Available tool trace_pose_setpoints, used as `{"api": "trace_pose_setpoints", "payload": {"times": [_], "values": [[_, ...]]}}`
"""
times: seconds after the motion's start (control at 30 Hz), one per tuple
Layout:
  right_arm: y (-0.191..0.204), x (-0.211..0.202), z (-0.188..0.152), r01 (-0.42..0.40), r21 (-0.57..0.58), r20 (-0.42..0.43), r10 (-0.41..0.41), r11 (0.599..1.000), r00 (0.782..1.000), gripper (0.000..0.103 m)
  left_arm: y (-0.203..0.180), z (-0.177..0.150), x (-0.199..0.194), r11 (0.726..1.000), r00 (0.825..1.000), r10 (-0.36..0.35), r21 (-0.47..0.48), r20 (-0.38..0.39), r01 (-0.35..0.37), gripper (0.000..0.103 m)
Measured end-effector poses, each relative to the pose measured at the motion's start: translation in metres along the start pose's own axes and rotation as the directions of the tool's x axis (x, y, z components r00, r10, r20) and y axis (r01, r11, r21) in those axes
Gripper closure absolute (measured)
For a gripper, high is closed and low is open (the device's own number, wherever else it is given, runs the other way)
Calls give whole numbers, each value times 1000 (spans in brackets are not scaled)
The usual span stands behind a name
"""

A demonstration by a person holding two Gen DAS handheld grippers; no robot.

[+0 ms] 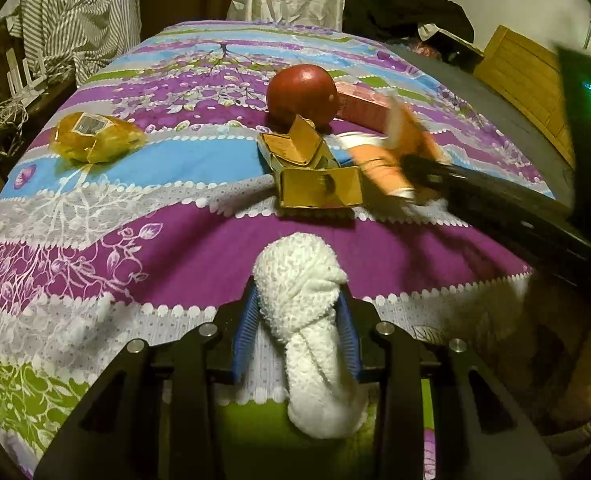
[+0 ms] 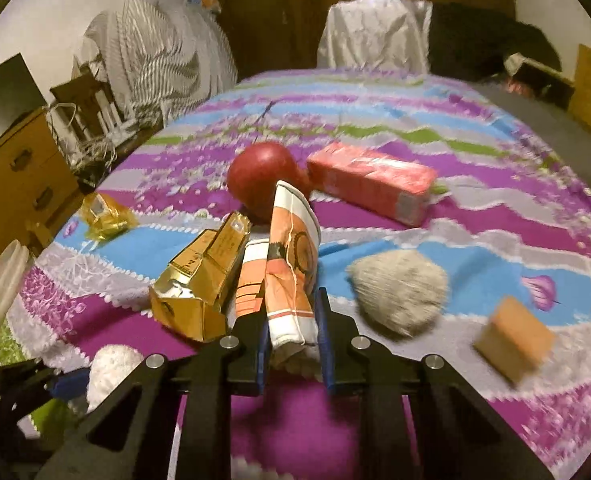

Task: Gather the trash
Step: 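Grasp the white towel with the left tool while the right tool grasps the orange-white carton, then carry the towel and carton in both tools over the white bin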

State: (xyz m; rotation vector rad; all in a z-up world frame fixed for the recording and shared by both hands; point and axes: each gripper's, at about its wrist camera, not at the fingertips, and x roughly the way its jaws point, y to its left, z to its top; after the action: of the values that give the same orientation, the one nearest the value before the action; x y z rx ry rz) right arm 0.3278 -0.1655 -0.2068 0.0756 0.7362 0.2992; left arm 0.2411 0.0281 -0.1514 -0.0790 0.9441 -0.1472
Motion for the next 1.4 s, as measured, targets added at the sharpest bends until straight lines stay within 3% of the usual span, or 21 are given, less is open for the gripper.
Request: {"api": "trace_pose_setpoints", "payload": {"times": [0.23, 0.47, 0.63, 0.8, 0.9, 1.0, 1.23, 1.4], "values": [[-27, -88, -39, 42, 38, 134, -47, 998, 990, 82, -4, -14, -22, 1000, 999, -1, 13, 37, 1, 68], [-17, -163, -68, 57, -5, 244, -54, 998, 968, 82, -13, -23, -78, 998, 982, 13, 52, 186, -23, 68], [6, -213, -73, 78, -47, 359, -56, 996, 932, 82, -26, -29, -134, 996, 941, 29, 74, 336, -57, 68], [24, -261, -76, 110, -74, 466, -63, 991, 883, 82, -42, -36, -182, 992, 873, 37, 88, 486, -91, 68], [28, -285, -80, 121, -72, 508, -67, 990, 859, 82, -48, -38, -200, 992, 843, 32, 85, 537, -92, 68], [27, -304, -84, 118, -54, 526, -72, 992, 847, 82, -53, -41, -207, 992, 834, 24, 92, 551, -89, 68], [27, -321, -87, 124, -25, 525, -92, 992, 846, 82, -64, -53, -220, 989, 807, 15, 107, 591, -98, 68], [30, -325, -87, 132, -21, 522, -102, 991, 847, 82, -64, -53, -224, 990, 800, 15, 105, 600, -97, 68]]}}
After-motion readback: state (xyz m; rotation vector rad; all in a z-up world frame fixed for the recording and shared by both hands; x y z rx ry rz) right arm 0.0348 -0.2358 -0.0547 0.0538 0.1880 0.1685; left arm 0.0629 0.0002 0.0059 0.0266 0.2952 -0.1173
